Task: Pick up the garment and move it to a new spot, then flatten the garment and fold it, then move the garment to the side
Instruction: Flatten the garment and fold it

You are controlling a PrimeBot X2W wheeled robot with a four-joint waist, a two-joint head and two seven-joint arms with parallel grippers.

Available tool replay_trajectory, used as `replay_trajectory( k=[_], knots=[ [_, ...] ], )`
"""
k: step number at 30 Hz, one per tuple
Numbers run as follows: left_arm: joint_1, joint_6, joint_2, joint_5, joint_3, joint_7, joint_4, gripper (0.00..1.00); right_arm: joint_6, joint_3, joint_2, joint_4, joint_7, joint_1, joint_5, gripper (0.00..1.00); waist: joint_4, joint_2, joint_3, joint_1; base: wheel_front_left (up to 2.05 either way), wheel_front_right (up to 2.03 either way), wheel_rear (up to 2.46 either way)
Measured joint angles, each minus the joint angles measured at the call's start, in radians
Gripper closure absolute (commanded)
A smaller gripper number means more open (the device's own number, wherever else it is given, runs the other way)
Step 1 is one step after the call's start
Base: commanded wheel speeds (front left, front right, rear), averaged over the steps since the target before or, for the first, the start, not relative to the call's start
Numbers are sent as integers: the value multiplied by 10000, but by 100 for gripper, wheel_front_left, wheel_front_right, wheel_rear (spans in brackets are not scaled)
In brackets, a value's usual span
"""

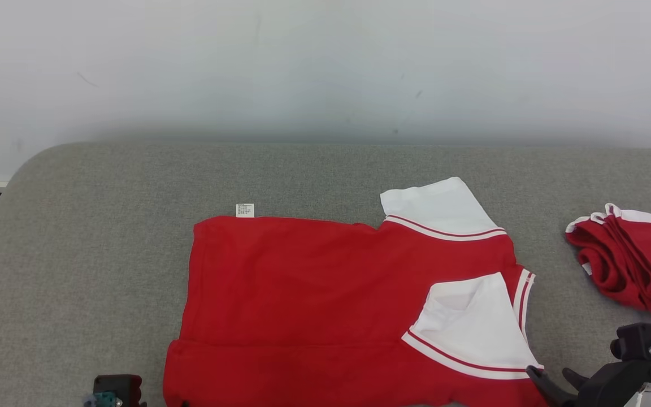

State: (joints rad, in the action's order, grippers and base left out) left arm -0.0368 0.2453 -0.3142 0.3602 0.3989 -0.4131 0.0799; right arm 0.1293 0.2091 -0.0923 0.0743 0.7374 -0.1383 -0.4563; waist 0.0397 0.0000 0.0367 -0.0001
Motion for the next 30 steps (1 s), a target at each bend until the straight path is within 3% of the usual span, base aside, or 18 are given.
replay_trajectory(
  k=[21,22,23,24,25,26,27,30],
  knots=[
    [868,-612,362,552,92,364,1147,0,0,-77,353,-1191,-412,197,449,0,8,0,358,0,0,0,0],
    [901,-623,385,591,107,353,1221,5,0,-90,359,-1239,-414,239,464,3,6,0,378,1,0,0,0],
    [930,-650,397,617,128,320,1296,22,0,-104,360,-1285,-414,263,476,18,3,0,396,0,0,0,0],
    [960,-698,397,619,150,290,1354,56,0,-121,364,-1331,-412,267,479,53,-1,0,414,1,0,0,0],
    [1004,-709,397,633,169,265,1400,69,0,-142,370,-1363,-408,273,479,68,-5,0,433,0,0,0,0],
    [1039,-719,399,654,178,265,1425,100,0,-171,372,-1386,-389,291,479,84,-7,0,451,1,0,0,0],
    [1057,-792,395,711,194,261,1453,100,0,-201,374,-1396,-357,316,479,99,-10,0,467,2,0,0,0],
    [1059,-865,372,805,221,190,1503,100,0,-249,380,-1390,-305,353,477,100,-17,0,478,2,0,0,0]
  ],
)
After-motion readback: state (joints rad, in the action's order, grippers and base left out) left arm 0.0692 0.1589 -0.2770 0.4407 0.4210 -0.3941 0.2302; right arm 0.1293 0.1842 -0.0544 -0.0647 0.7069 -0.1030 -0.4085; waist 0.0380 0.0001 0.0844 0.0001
